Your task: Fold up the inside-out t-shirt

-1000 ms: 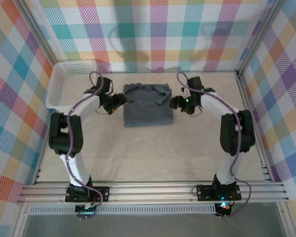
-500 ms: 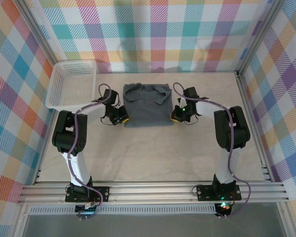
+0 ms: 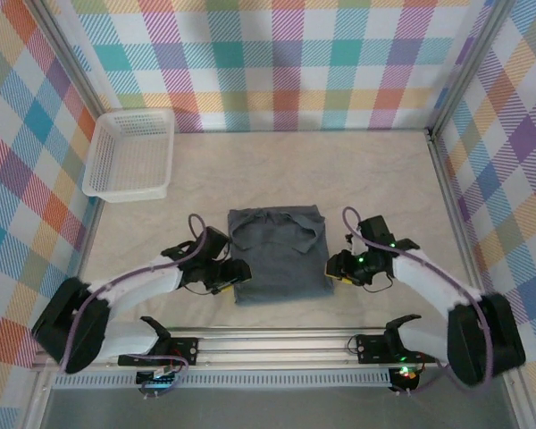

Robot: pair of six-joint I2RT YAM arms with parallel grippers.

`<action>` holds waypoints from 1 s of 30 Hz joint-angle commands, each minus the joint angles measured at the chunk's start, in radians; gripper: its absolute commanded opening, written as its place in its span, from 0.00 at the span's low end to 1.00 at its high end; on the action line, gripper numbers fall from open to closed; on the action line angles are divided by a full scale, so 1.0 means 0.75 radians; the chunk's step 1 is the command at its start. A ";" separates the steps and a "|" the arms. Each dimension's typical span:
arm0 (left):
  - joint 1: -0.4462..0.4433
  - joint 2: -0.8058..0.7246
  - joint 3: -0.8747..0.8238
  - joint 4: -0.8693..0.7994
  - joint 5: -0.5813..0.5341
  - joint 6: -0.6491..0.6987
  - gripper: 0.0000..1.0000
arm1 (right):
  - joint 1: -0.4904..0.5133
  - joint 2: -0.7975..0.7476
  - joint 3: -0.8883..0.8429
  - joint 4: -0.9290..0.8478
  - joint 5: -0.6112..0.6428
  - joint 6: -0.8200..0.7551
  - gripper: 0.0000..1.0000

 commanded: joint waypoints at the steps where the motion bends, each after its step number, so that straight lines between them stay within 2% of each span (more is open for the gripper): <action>1: 0.020 -0.081 0.129 -0.167 -0.189 -0.025 0.75 | 0.005 -0.120 0.105 -0.093 0.068 0.075 0.50; 4: 0.062 -0.010 0.227 -0.188 -0.267 0.020 0.74 | 0.005 0.044 0.210 0.002 -0.004 0.096 0.49; 8: 0.105 0.137 0.290 -0.043 -0.270 0.064 0.74 | 0.031 0.286 0.283 0.172 -0.094 0.164 0.49; 11: 0.129 0.291 0.379 -0.046 -0.299 0.124 0.73 | 0.085 0.423 0.346 0.242 -0.061 0.165 0.49; 14: 0.153 0.406 0.400 0.047 -0.270 0.130 0.71 | 0.102 0.573 0.423 0.275 -0.046 0.169 0.47; 17: 0.160 0.491 0.431 0.078 -0.262 0.123 0.60 | 0.102 0.652 0.490 0.297 -0.036 0.186 0.32; 18: 0.164 0.504 0.434 0.097 -0.259 0.113 0.53 | 0.102 0.668 0.501 0.298 -0.025 0.189 0.25; 20: 0.166 0.529 0.448 0.116 -0.244 0.104 0.32 | 0.102 0.691 0.546 0.273 -0.008 0.179 0.08; 22: 0.168 0.535 0.481 0.117 -0.244 0.109 0.17 | 0.101 0.707 0.580 0.260 -0.011 0.175 0.00; 25: 0.191 0.529 0.546 0.060 -0.265 0.132 0.02 | 0.093 0.734 0.624 0.251 -0.026 0.178 0.00; 30: 0.302 0.575 0.673 0.094 -0.152 0.131 0.00 | -0.019 0.827 0.743 0.277 -0.036 0.228 0.00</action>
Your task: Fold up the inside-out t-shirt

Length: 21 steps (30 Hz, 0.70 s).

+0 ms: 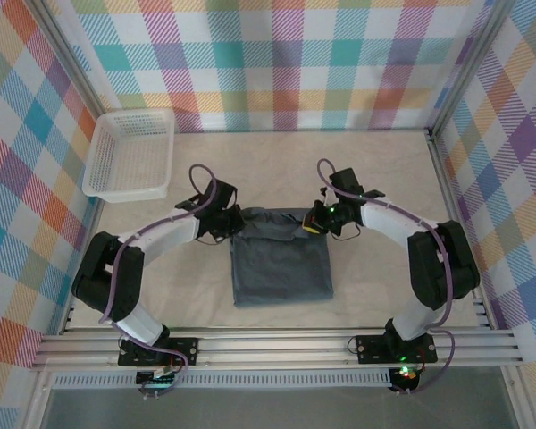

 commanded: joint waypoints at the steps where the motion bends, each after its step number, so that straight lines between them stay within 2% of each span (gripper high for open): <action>1: 0.092 0.084 0.145 0.033 0.103 0.017 0.02 | -0.101 0.118 0.144 0.014 0.002 0.027 0.03; 2: 0.115 0.133 0.194 0.033 0.127 0.019 0.06 | -0.122 0.167 0.204 0.005 0.004 0.011 0.10; 3: 0.137 0.195 0.256 0.038 0.150 0.027 0.15 | -0.139 0.230 0.291 -0.009 -0.005 -0.013 0.24; 4: 0.163 0.265 0.315 0.053 0.176 0.029 0.25 | -0.157 0.300 0.374 -0.026 -0.012 -0.035 0.33; 5: 0.193 0.324 0.356 0.091 0.199 0.024 0.36 | -0.175 0.366 0.461 -0.055 -0.016 -0.065 0.37; 8: 0.276 0.409 0.437 0.124 0.221 0.017 0.54 | -0.226 0.480 0.640 -0.175 0.001 -0.130 0.40; 10: 0.308 0.371 0.429 0.114 0.231 0.030 0.60 | -0.246 0.438 0.628 -0.202 0.015 -0.172 0.44; 13: 0.312 0.232 0.326 0.076 0.178 0.086 0.67 | -0.249 0.281 0.445 -0.156 0.094 -0.234 0.51; 17: 0.296 0.106 0.145 0.002 0.158 0.097 0.70 | -0.246 0.112 0.193 -0.081 0.081 -0.276 0.52; 21: 0.242 0.149 0.122 0.003 0.173 0.107 0.70 | -0.241 0.016 0.050 -0.001 0.066 -0.334 0.63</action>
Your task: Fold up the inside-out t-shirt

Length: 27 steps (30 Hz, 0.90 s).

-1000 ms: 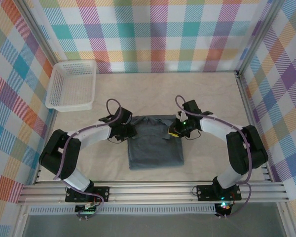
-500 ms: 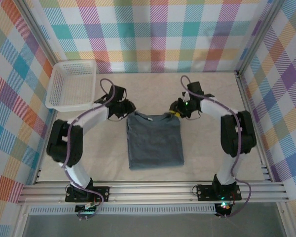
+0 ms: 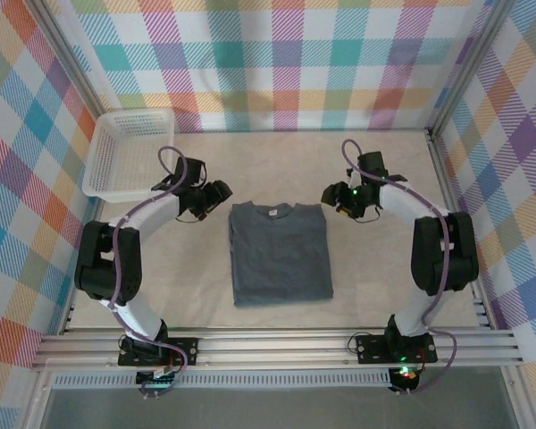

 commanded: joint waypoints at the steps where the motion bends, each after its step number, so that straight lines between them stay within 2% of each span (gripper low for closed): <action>1: -0.060 0.064 0.002 -0.039 0.015 0.033 0.70 | 0.009 -0.050 -0.075 0.072 -0.013 -0.090 0.65; 7: -0.118 0.273 0.136 -0.030 -0.007 0.033 0.70 | 0.009 -0.059 -0.084 0.055 -0.037 -0.097 0.67; 9: -0.125 0.319 0.166 -0.019 -0.018 0.045 0.67 | 0.009 -0.055 -0.088 0.053 -0.036 -0.097 0.67; 13: -0.133 0.364 0.192 0.000 -0.042 0.065 0.53 | 0.009 -0.039 -0.090 0.044 -0.038 -0.101 0.67; 16: -0.133 0.382 0.192 0.017 -0.007 0.073 0.37 | 0.009 -0.024 -0.092 0.042 -0.041 -0.103 0.67; 20: -0.137 0.374 0.185 0.061 0.006 0.081 0.26 | 0.007 -0.003 -0.086 0.027 0.014 -0.086 0.68; 25: -0.137 0.348 0.166 0.064 0.016 0.091 0.00 | 0.008 0.031 -0.077 0.044 0.020 -0.040 0.77; 27: -0.137 0.326 0.154 0.071 0.023 0.090 0.00 | 0.009 0.066 -0.062 0.057 -0.003 -0.028 0.79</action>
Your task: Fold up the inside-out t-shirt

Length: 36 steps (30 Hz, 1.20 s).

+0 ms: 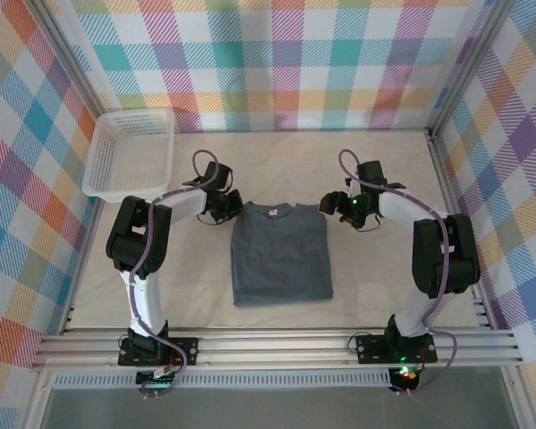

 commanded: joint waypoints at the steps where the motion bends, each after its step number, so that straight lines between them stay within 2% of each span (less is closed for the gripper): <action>1: -0.008 -0.049 -0.022 0.033 0.027 0.015 0.00 | 0.008 0.067 0.028 0.038 -0.039 0.033 0.80; 11: -0.010 -0.048 0.005 0.014 0.049 0.029 0.00 | 0.083 0.287 0.171 0.071 -0.081 0.096 0.77; 16: -0.010 -0.053 0.003 0.010 0.041 0.028 0.00 | 0.117 0.322 0.172 0.082 -0.072 0.143 0.66; 22: -0.010 -0.060 0.004 0.007 0.044 0.038 0.00 | 0.132 0.351 0.196 0.079 -0.082 0.158 0.59; 25: -0.010 -0.062 0.004 0.008 0.048 0.040 0.00 | 0.132 0.365 0.217 0.079 -0.079 0.160 0.47; 32: 0.019 -0.113 -0.008 0.040 0.139 0.003 0.00 | 0.129 0.300 0.275 0.049 -0.121 0.146 0.00; 36: 0.092 -0.246 0.092 0.032 0.285 -0.036 0.00 | 0.128 0.185 0.448 -0.095 -0.205 0.088 0.00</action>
